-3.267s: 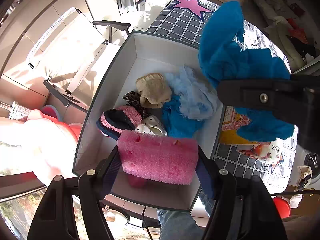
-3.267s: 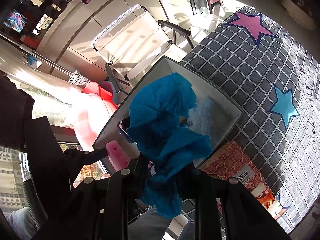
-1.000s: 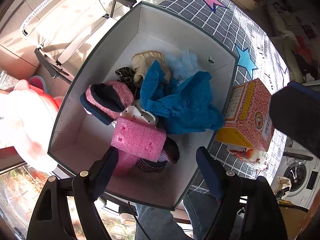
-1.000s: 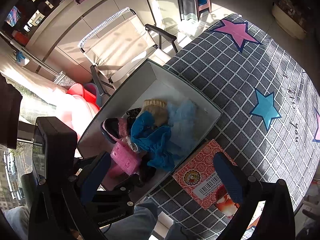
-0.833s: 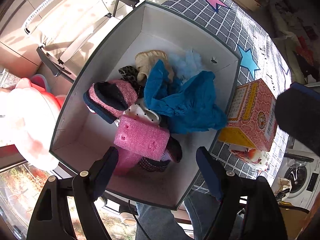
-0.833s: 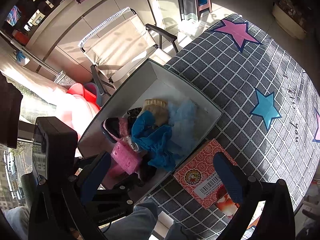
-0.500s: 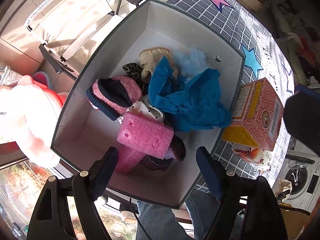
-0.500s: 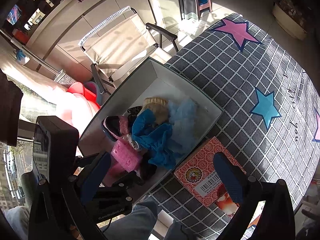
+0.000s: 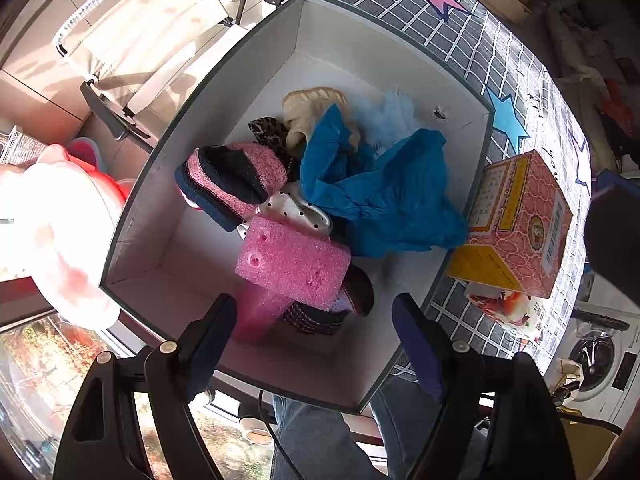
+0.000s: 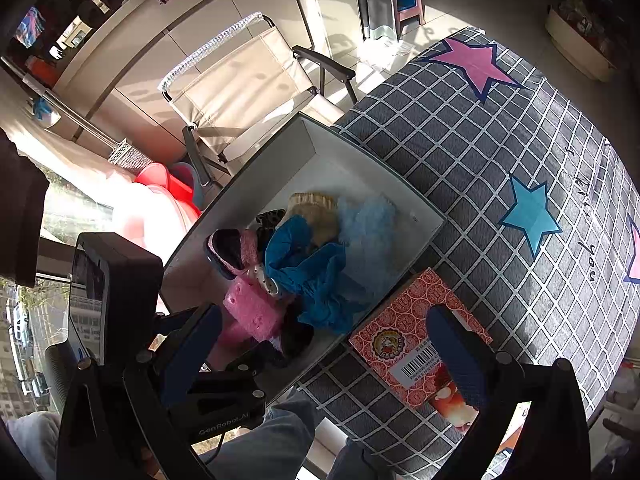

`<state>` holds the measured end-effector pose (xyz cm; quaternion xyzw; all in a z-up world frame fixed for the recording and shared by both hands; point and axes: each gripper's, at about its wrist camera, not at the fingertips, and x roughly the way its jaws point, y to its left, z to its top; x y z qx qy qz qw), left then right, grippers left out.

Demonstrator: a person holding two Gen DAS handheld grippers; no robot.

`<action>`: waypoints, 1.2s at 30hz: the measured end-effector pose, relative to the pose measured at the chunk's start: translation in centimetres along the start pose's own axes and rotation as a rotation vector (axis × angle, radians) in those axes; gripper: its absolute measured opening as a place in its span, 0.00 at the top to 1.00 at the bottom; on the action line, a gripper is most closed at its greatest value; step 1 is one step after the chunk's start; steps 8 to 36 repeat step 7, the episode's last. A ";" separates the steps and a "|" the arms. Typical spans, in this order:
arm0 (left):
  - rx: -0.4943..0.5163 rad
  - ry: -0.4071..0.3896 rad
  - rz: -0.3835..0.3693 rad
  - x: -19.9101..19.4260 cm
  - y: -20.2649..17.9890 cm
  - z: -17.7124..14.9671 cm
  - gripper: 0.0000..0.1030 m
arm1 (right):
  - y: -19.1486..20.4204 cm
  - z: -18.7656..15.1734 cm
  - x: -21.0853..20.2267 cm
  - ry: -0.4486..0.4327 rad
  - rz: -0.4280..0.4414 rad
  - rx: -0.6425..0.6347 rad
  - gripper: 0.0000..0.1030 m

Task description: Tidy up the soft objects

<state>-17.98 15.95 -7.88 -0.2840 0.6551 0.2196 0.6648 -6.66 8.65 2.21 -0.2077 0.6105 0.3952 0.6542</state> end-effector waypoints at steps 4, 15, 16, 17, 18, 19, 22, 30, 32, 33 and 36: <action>0.003 -0.005 -0.014 0.0 0.1 -0.2 0.20 | 0.0 0.0 0.0 0.000 0.000 0.000 0.00; -0.007 -0.050 -0.054 -0.7 0.4 -0.2 0.20 | 0.0 -0.2 -0.1 0.000 0.000 0.001 0.00; -0.007 -0.050 -0.054 -0.7 0.4 -0.2 0.20 | 0.0 -0.2 -0.1 0.000 0.000 0.001 0.00; -0.007 -0.050 -0.054 -0.7 0.4 -0.2 0.20 | 0.0 -0.2 -0.1 0.000 0.000 0.001 0.00; -0.007 -0.050 -0.054 -0.7 0.4 -0.2 0.20 | 0.0 -0.2 -0.1 0.000 0.000 0.001 0.00; -0.007 -0.050 -0.054 -0.7 0.4 -0.2 0.20 | 0.0 -0.2 -0.1 0.000 0.000 0.001 0.00; -0.007 -0.050 -0.054 -0.7 0.4 -0.2 0.20 | 0.0 -0.2 -0.1 0.000 0.000 0.001 0.00; -0.007 -0.050 -0.054 -0.7 0.4 -0.2 0.20 | 0.0 -0.2 -0.1 0.000 0.000 0.001 0.00; -0.007 -0.050 -0.054 -0.7 0.4 -0.2 0.20 | 0.0 -0.2 -0.1 0.000 0.000 0.001 0.00; -0.007 -0.050 -0.054 -0.7 0.4 -0.2 0.20 | 0.0 -0.2 -0.1 0.000 0.000 0.001 0.00; -0.007 -0.050 -0.054 -0.7 0.4 -0.2 0.20 | 0.0 -0.2 -0.1 0.000 0.000 0.001 0.00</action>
